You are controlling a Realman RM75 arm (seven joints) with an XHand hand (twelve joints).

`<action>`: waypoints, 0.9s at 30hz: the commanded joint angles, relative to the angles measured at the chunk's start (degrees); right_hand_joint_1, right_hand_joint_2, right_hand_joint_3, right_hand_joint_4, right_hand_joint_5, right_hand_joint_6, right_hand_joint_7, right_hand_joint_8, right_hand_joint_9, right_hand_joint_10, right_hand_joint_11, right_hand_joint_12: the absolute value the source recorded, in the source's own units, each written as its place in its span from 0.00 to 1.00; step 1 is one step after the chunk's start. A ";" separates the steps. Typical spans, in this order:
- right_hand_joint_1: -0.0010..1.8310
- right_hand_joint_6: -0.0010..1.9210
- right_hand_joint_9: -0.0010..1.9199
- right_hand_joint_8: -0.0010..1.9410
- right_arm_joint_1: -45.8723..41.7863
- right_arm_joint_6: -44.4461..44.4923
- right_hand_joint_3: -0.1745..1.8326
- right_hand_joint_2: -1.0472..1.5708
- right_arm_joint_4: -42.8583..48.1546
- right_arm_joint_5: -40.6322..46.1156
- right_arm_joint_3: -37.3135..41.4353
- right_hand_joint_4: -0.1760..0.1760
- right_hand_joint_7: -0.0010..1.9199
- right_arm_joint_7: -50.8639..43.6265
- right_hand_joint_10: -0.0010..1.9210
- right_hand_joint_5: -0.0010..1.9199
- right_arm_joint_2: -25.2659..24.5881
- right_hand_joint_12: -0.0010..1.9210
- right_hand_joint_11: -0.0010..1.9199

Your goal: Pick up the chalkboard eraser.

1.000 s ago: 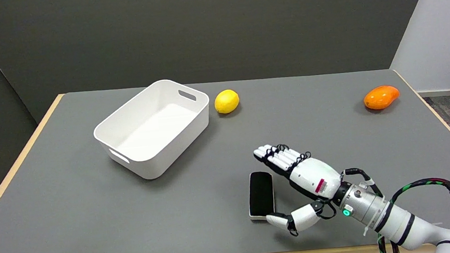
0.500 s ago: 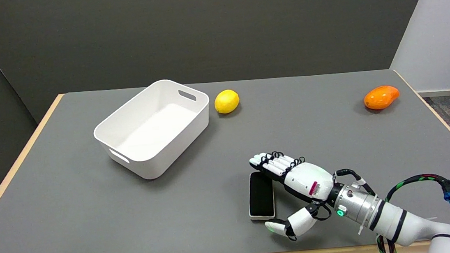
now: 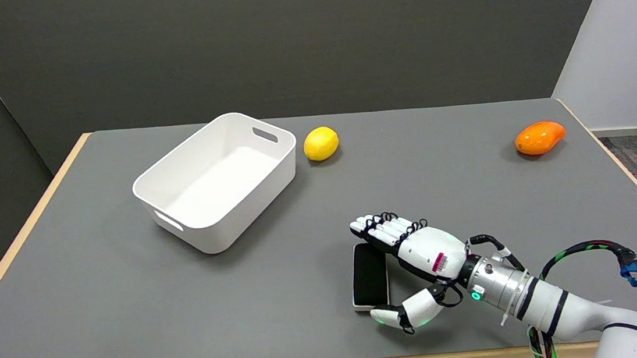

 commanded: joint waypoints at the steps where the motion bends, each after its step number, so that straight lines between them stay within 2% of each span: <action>1: 0.28 0.00 0.00 0.00 1.14 -1.12 0.44 0.62 -1.31 -0.08 -0.31 0.35 0.00 0.22 0.02 0.00 -1.00 0.41 0.00; 22: 0.29 0.00 0.00 0.00 1.70 -0.05 0.44 0.62 -2.77 -0.59 -0.35 0.36 0.00 -0.26 0.00 0.00 -2.47 0.41 0.00; 27: 0.34 0.00 0.00 0.00 1.86 8.22 0.46 0.63 -6.21 -2.23 -0.94 0.34 0.00 -0.26 0.00 0.00 -4.68 0.41 0.00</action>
